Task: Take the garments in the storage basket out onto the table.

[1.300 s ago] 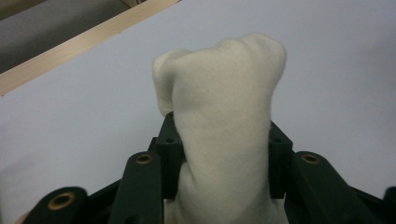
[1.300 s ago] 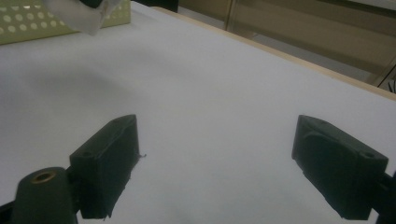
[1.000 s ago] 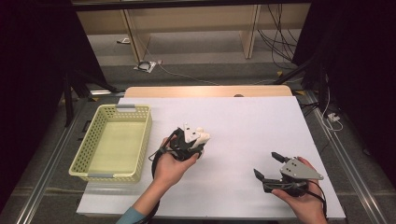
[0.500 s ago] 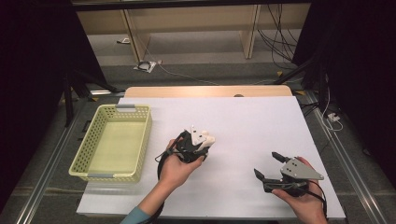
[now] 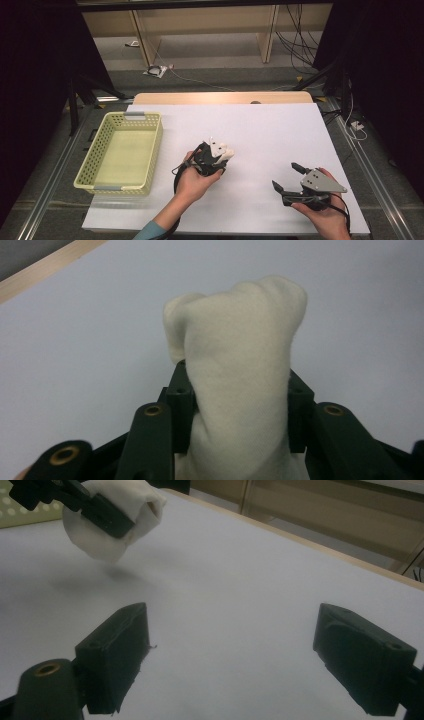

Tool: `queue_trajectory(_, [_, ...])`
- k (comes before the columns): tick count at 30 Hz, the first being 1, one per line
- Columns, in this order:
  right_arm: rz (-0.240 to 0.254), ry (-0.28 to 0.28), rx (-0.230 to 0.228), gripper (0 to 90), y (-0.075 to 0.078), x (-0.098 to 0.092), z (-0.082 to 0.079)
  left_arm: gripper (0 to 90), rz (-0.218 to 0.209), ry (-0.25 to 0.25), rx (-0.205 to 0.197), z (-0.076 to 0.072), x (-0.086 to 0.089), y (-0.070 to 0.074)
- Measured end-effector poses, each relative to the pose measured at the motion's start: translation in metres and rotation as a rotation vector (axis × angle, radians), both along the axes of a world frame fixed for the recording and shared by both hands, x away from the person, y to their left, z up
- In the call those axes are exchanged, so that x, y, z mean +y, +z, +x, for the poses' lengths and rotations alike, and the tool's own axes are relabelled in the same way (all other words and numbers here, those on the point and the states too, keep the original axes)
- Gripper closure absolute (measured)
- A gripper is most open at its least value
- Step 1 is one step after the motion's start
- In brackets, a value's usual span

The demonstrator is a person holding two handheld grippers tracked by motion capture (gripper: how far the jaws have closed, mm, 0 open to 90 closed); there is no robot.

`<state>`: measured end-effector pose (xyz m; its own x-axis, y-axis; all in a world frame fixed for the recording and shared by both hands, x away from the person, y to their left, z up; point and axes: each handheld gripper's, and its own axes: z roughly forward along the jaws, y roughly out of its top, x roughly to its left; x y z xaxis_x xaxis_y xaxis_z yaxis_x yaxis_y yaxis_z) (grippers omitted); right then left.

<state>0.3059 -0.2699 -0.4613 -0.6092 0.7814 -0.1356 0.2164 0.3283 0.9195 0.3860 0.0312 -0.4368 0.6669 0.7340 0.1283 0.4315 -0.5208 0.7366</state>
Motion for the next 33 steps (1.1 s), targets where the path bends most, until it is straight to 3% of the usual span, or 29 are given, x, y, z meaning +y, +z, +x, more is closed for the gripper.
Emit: queue_trajectory(33, [-0.005, -0.002, 0.004, 15.5, 0.0, 0.0, 0.0, 59.5, 0.062, -0.013, 0.032, 0.001, -0.012, -0.024])
